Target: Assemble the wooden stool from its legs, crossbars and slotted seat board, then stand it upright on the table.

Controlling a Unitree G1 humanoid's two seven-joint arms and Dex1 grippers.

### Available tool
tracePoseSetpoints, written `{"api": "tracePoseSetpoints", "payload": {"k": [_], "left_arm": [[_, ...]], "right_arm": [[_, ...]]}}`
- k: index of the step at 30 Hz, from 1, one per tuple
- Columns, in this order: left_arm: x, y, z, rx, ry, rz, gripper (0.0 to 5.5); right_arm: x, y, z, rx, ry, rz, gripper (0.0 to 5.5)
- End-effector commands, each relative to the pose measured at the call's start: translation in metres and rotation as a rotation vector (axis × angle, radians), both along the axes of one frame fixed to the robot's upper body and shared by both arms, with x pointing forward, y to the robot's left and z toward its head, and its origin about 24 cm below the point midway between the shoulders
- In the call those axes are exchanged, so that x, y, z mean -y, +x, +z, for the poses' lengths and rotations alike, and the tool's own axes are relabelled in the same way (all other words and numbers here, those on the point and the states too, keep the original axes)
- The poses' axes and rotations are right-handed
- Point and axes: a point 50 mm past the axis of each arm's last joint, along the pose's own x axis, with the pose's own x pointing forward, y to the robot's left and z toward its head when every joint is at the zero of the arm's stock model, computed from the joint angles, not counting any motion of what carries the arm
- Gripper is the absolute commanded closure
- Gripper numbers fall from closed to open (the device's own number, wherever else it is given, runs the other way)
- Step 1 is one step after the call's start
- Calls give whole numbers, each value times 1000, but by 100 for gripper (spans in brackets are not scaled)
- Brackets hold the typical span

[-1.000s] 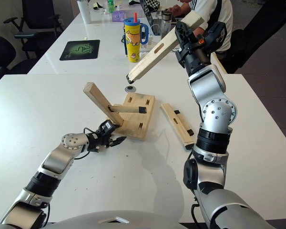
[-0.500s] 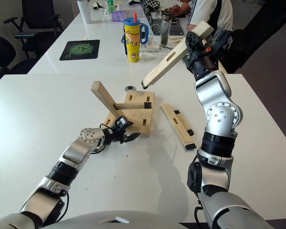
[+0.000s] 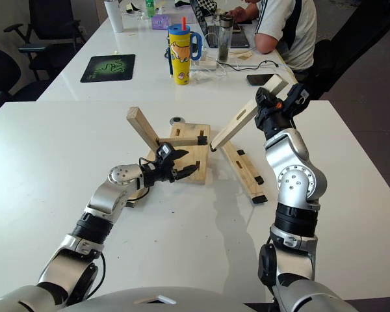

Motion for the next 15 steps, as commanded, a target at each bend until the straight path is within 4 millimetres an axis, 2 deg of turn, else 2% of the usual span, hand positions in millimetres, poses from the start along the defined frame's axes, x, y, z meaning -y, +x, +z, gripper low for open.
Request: {"api": "tracePoseSetpoints", "payload": {"k": [1,8,11,15], "left_arm": [[-10,-15,22,-25,-168,31,230],[-29,-39,52,-54,-315,39,230],[-39,-43,59,-49,-337,69,230],[-57,-40,74,-19,-430,143,230]], "right_arm": [[-14,-8,-3,20,45,26,446],[-18,-19,-8,13,107,16,446],[-22,-23,-17,-31,130,18,446],[-31,-28,-34,-104,164,40,446]]}}
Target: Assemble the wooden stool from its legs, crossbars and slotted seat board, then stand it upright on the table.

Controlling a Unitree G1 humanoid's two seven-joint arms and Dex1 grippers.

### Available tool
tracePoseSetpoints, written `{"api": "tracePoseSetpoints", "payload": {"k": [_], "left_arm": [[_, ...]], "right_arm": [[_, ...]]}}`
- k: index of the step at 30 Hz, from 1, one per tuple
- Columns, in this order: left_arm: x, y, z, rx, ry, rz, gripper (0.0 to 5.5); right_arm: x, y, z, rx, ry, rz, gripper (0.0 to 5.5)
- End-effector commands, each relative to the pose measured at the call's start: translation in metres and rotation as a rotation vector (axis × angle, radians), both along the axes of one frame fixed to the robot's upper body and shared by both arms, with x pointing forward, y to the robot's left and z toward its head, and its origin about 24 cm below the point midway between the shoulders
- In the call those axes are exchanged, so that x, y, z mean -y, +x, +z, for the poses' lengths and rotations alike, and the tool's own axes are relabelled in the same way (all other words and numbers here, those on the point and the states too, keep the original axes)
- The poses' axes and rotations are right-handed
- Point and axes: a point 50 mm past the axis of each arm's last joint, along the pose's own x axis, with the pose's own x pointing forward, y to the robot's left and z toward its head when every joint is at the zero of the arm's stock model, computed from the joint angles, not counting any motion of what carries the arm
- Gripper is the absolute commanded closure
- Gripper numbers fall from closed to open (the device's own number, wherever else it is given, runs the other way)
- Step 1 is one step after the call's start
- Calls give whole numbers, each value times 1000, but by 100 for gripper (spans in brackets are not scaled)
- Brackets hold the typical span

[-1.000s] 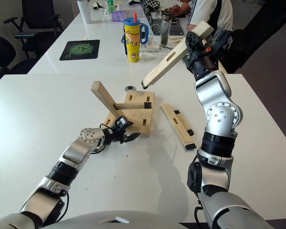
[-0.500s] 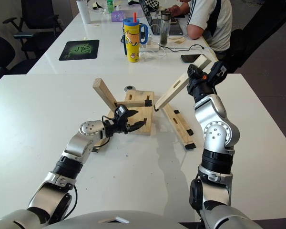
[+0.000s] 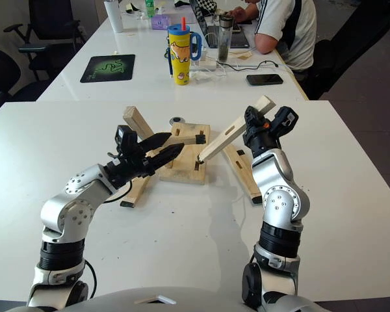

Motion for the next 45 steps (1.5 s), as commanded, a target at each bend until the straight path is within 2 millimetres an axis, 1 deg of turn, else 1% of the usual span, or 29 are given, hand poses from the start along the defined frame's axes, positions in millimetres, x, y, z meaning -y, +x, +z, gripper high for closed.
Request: {"api": "tracePoseSetpoints", "payload": {"k": [1,3,7,11,14,20,25,27,31,34,37,40,42,45], "left_arm": [[-18,3,14,19,-65,83,230],[-25,7,16,22,-86,130,230],[-36,11,19,37,-119,237,230],[-45,10,23,44,-170,286,230],[-50,11,27,52,-217,317,230],[-59,9,46,84,-358,324,230],[-64,9,58,98,-426,326,230],[-64,10,60,99,-417,327,230],[-63,12,54,83,-387,338,230],[-63,12,52,77,-376,346,230],[-63,13,49,77,-370,362,230],[-63,13,49,80,-366,375,230],[-63,13,48,82,-361,379,230],[-62,14,48,83,-357,379,230]], "right_arm": [[-11,-5,-15,-68,37,31,446],[-11,-6,-22,-95,24,22,446],[0,-7,-32,-144,-81,-57,446],[9,-11,-42,-201,-182,-91,446],[15,-11,-42,-193,-257,-100,446],[34,-4,-40,-160,-386,-127,445],[43,2,-38,-135,-442,-127,445],[44,4,-39,-136,-456,-121,445],[43,7,-38,-97,-487,-83,445],[42,6,-39,-76,-504,-70,445],[37,1,-45,-30,-553,-37,445],[30,-9,-59,5,-586,-3,445],[25,-13,-67,13,-578,16,445],[19,-13,-67,37,-577,32,445]]}}
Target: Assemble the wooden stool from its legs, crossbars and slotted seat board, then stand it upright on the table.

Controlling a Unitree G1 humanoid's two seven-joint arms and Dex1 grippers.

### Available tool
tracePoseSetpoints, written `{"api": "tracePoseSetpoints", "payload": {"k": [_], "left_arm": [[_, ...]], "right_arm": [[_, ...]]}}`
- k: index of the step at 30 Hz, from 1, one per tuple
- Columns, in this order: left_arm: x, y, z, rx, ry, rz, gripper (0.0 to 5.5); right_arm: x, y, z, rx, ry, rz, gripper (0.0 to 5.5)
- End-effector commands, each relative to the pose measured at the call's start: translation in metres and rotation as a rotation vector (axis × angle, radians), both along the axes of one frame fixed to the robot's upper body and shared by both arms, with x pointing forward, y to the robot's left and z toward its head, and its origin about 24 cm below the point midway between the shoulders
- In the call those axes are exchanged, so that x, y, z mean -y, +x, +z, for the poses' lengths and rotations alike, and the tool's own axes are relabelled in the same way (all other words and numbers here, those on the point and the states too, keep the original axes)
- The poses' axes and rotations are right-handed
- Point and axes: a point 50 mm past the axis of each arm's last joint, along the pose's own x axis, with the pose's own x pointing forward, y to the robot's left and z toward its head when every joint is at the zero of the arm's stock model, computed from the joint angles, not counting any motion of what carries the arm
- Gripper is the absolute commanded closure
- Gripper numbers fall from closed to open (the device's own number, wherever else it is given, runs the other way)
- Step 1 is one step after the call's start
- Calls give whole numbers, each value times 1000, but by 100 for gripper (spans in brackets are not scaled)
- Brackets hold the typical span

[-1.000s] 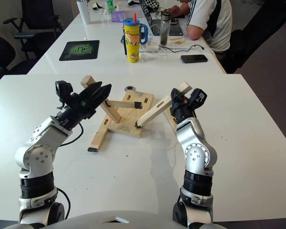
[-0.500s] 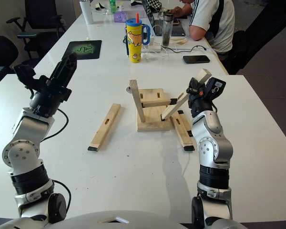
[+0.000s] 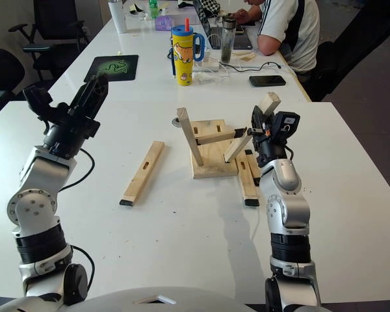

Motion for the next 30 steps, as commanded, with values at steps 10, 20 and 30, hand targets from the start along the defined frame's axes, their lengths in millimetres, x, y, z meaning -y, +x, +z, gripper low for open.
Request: {"api": "tracePoseSetpoints", "payload": {"k": [10,20,30], "left_arm": [[6,3,-1,-8,46,18,230],[6,5,0,-9,42,36,230],[6,4,0,-12,40,39,230]], "right_arm": [[-9,3,-55,-291,-263,36,445],[-1,-6,-89,-439,-321,66,438],[-3,-4,-91,-471,-382,161,301]]}}
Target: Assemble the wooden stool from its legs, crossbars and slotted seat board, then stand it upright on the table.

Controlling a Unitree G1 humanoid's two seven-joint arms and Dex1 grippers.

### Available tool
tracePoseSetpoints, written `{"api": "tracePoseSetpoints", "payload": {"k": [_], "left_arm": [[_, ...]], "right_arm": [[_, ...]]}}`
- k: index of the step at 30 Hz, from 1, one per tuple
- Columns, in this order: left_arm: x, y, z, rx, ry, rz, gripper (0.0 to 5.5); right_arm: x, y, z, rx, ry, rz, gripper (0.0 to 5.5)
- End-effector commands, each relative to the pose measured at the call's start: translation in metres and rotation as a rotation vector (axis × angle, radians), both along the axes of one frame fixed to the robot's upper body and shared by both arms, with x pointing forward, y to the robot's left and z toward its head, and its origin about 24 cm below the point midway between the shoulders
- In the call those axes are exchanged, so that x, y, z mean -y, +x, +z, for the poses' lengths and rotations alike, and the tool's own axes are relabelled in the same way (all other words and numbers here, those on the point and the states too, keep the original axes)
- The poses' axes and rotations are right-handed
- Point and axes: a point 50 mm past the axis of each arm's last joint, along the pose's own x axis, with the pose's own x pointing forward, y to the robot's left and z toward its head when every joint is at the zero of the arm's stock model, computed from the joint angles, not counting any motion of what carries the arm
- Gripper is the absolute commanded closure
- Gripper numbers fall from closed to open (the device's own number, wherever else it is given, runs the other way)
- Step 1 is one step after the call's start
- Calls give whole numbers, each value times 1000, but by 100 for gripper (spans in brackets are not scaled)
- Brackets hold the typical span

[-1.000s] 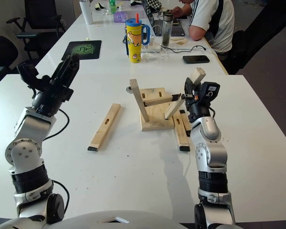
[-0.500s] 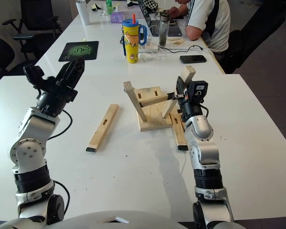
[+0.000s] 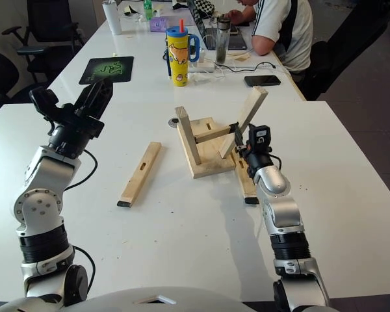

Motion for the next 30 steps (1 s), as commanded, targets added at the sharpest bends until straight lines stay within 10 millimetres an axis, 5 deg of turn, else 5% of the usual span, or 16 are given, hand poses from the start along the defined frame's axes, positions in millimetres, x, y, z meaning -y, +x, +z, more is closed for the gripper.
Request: {"api": "tracePoseSetpoints", "payload": {"k": [1,20,30], "left_arm": [[-1,1,1,2,8,10,230],[-1,0,-1,-4,17,13,230],[-1,0,-2,-2,20,18,230]], "right_arm": [[2,-5,-13,-85,-17,3,297],[11,10,71,280,234,31,297],[18,19,98,349,289,24,297]]}}
